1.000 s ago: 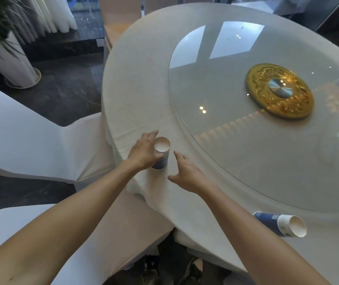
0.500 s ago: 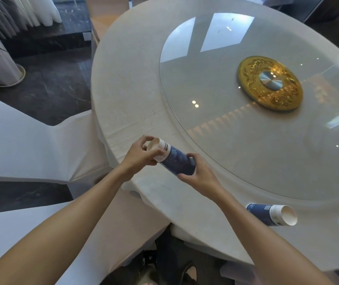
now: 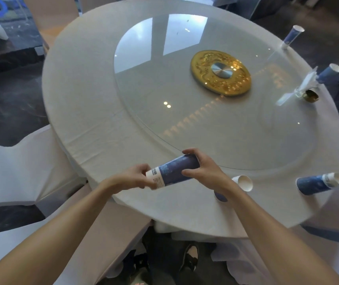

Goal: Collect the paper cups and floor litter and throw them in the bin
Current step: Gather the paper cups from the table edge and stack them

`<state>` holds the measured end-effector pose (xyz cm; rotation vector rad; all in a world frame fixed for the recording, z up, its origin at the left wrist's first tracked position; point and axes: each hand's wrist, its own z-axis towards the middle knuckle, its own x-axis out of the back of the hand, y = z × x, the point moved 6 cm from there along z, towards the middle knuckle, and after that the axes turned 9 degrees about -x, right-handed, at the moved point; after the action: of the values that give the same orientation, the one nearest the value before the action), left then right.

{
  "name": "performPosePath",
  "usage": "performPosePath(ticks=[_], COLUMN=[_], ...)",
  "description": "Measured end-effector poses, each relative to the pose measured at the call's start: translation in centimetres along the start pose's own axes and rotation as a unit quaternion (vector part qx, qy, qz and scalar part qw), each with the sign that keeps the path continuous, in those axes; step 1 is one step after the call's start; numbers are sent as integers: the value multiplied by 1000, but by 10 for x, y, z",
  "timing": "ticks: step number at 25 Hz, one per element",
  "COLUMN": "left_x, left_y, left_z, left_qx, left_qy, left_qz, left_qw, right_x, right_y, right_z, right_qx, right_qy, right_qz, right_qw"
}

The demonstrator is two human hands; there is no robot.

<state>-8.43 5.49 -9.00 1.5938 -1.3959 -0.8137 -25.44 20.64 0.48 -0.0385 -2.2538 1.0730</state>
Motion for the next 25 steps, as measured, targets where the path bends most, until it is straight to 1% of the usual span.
performPosePath(ticks=[1, 2, 3, 6, 8, 9, 10, 11, 12, 13, 14, 15, 16, 17, 18, 19, 20, 21, 23, 25], left_x=[-17, -34, -48, -88, -111, -120, -129, -137, -143, -148, -153, -159, -164, -170, -177, -184, -192, -198, -210, -220], left_y=[6, 13, 21, 43, 45, 41, 37, 30, 23, 16, 10, 4, -2, -7, -12, -17, -22, -27, -34, -38], left_z=[3, 6, 9, 15, 19, 19, 18, 16, 13, 9, 4, 1, -3, -7, -12, -16, -21, -25, -32, -34], left_qx=[-5, -21, -42, -100, -103, -90, -75, -56, -38, -23, -10, 0, 8, 16, 24, 31, 36, 38, 40, 39], left_qy=[-27, -40, -33, 36, 73, 96, 122, 146, 166, 183, 198, 214, 227, 240, 250, 261, 273, 284, 304, 312], left_qz=[50, 72, 90, 166, 161, 149, 144, 145, 149, 154, 157, 154, 147, 140, 134, 126, 115, 102, 80, 73], left_qw=[998, 996, 994, 980, 979, 980, 979, 977, 974, 971, 968, 965, 963, 961, 959, 957, 954, 953, 948, 947], right_x=[5, 9, 11, 18, 26, 35, 49, 65, 79, 89, 92, 89, 83, 76, 71, 67, 65, 66, 74, 86], right_y=[1, 1, 1, 10, 23, 29, 39, 50, 61, 73, 84, 98, 113, 127, 139, 147, 152, 155, 160, 169], right_z=[-6, -12, -17, -33, -40, -42, -42, -42, -39, -35, -29, -24, -19, -17, -16, -16, -16, -16, -14, -14], right_qx=[3, 8, 14, 23, 40, 52, 64, 75, 87, 94, 89, 77, 66, 61, 63, 69, 76, 79, 59, -3], right_qy=[-7, -13, -20, -58, -64, -42, -1, 53, 111, 152, 154, 118, 69, 27, 2, -10, -10, 4, 36, 31], right_qz=[-11, -26, -41, -77, -70, -53, -35, -39, -85, -180, -299, -411, -494, -552, -599, -636, -661, -672, -670, -661], right_qw=[1000, 1000, 999, 995, 995, 996, 997, 995, 986, 967, 938, 901, 864, 831, 798, 769, 747, 736, 739, 750])
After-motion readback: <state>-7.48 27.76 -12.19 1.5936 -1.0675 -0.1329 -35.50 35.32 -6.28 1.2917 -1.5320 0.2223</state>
